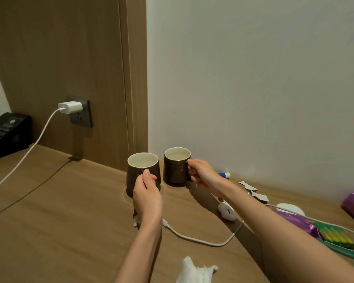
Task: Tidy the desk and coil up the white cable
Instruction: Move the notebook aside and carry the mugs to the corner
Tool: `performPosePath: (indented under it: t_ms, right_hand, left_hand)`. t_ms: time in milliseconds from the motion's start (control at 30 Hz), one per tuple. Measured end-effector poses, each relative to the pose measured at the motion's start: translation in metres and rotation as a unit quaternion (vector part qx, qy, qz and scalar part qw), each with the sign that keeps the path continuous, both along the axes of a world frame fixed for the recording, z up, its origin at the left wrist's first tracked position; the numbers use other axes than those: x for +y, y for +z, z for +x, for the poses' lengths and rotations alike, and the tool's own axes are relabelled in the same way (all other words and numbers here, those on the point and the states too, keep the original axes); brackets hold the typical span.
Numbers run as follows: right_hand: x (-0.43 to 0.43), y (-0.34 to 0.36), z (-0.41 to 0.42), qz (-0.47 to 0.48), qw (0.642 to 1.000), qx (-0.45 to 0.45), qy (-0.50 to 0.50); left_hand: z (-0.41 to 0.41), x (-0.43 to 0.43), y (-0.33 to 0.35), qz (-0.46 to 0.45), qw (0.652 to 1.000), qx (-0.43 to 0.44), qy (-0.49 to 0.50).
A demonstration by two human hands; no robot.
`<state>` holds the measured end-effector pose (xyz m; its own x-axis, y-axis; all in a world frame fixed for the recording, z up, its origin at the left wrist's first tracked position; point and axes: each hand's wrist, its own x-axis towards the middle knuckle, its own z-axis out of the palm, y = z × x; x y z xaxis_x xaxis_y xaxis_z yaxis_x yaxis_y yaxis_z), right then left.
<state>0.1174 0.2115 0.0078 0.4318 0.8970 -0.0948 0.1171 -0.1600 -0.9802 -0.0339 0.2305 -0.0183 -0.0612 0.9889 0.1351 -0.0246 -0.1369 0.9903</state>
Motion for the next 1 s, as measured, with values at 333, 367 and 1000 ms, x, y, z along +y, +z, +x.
performPosePath:
  t_ms: [333, 367, 1000]
  right_hand:
    - [0.027, -0.004, 0.001, -0.009, 1.0, 0.026, 0.014]
    - [0.031, -0.004, 0.002, -0.012, 0.999, 0.027, 0.013]
    - [0.072, 0.0, 0.008, -0.028, 0.995, -0.093, 0.018]
  left_hand:
    - [0.0, 0.003, -0.004, -0.013, 1.0, 0.002, 0.003]
    - [0.0, 0.003, -0.004, -0.013, 1.0, 0.003, 0.004]
    - [0.002, 0.004, -0.006, -0.017, 1.0, 0.001, -0.014]
